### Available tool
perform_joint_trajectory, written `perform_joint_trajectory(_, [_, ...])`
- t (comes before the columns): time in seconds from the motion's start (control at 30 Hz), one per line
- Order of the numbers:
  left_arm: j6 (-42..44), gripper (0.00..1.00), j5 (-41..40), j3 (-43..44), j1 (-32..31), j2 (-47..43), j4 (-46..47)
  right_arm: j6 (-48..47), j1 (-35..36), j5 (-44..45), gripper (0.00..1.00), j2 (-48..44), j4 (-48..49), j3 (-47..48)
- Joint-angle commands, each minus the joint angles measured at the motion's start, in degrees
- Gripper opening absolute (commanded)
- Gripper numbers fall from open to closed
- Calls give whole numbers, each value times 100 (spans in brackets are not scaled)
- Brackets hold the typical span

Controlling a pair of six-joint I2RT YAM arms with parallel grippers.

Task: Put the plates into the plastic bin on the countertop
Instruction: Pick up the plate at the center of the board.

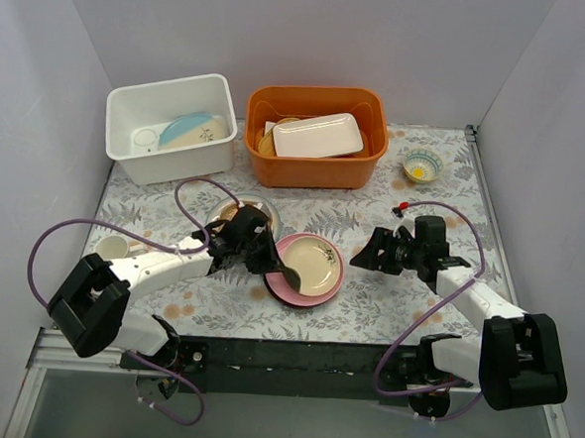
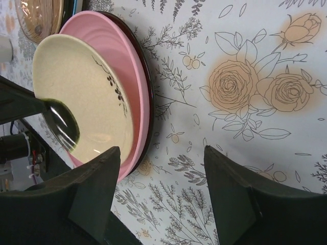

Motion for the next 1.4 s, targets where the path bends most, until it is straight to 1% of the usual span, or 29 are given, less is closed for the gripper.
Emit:
perform_joint_trajectory(0.0, [-31,0,-256,307,-32,-375,-212,145,25,-349,74,-95,419,-112])
perform_joint_trajectory(0.2, [-23,0,-458,482,-32,-516,-545,294,34,-647,71,1,761,-244])
perform_joint_trajectory(0.23, [-31,0,-519,500,-32,-559,-590,329,42,-674,69,28,815,-288])
perform_joint_trajectory(0.37, [-31,0,-695,614,-24,-647,-774,409,148,-710,65,89,947,-314])
perform_joint_trajectory(0.5, [-67,0,-766,641,-6,-753,-889,461,297,-544,62,133,965,-262])
perform_joint_trajectory(0.53, [-66,0,-766,658,20,-753,-915,470,384,-491,62,133,965,-253])
perform_joint_trajectory(0.57, [-66,0,-931,685,38,-762,-941,479,446,-438,62,159,956,-244])
perform_joint_trajectory(0.7, [-31,0,-985,772,152,-806,-1038,496,719,-105,59,317,859,-113])
perform_joint_trajectory(0.8, [30,0,-977,887,336,-824,-1117,505,868,107,58,458,763,-42])
perform_joint_trajectory(0.83, [56,0,-951,930,459,-841,-1152,558,895,177,55,467,745,-42])
perform_joint_trajectory(0.9, [109,0,-907,966,609,-876,-1153,584,930,283,53,520,762,-59])
perform_joint_trajectory(1.0, [197,0,-582,975,1021,-955,-1109,593,991,414,51,573,736,-68])
perform_joint_trajectory(1.03, [223,0,-503,975,1231,-982,-1100,593,1009,433,49,581,745,-68])
perform_joint_trajectory(1.37, [557,0,-274,1028,2077,-1034,-1293,655,1158,661,33,713,850,-68])
